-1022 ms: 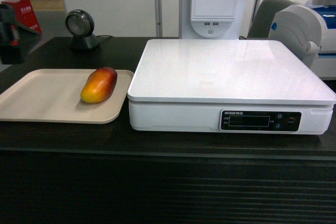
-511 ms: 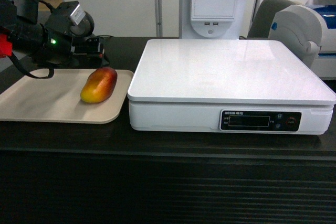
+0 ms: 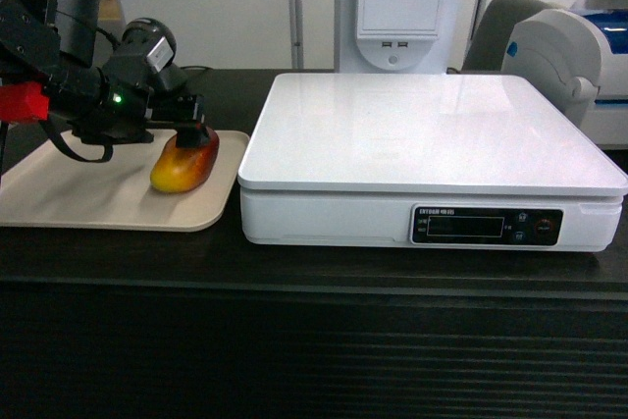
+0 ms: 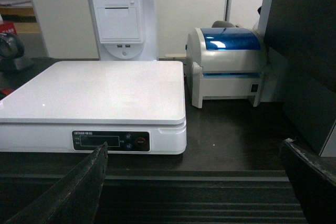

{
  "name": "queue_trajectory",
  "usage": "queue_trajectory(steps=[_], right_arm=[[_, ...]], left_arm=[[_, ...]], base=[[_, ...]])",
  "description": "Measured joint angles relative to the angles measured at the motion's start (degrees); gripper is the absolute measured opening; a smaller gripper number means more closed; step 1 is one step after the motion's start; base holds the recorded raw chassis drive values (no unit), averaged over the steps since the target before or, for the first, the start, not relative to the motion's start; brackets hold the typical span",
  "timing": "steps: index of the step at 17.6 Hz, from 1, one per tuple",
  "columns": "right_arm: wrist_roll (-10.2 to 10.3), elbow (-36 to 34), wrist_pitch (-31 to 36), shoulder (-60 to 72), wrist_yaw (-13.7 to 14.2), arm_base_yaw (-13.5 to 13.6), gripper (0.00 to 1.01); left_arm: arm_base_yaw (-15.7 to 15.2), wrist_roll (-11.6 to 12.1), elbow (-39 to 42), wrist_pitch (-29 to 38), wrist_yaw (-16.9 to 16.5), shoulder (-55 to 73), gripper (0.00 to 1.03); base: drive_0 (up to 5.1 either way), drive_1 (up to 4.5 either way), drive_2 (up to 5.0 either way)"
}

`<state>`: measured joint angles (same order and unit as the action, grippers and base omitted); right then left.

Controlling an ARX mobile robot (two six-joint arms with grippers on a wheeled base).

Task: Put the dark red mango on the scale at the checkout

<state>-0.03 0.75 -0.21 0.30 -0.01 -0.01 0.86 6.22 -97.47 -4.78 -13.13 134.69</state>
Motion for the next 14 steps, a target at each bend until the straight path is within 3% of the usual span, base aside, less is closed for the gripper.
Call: queue_trajectory(steps=[14], right_arm=[[0.00, 0.00, 0.00, 0.00, 0.00, 0.00, 0.98]], left_arm=[[0.57, 0.59, -5.84, -5.44, 0.92, 5.62, 0.98]], base=[[0.0, 0.00, 0.0]])
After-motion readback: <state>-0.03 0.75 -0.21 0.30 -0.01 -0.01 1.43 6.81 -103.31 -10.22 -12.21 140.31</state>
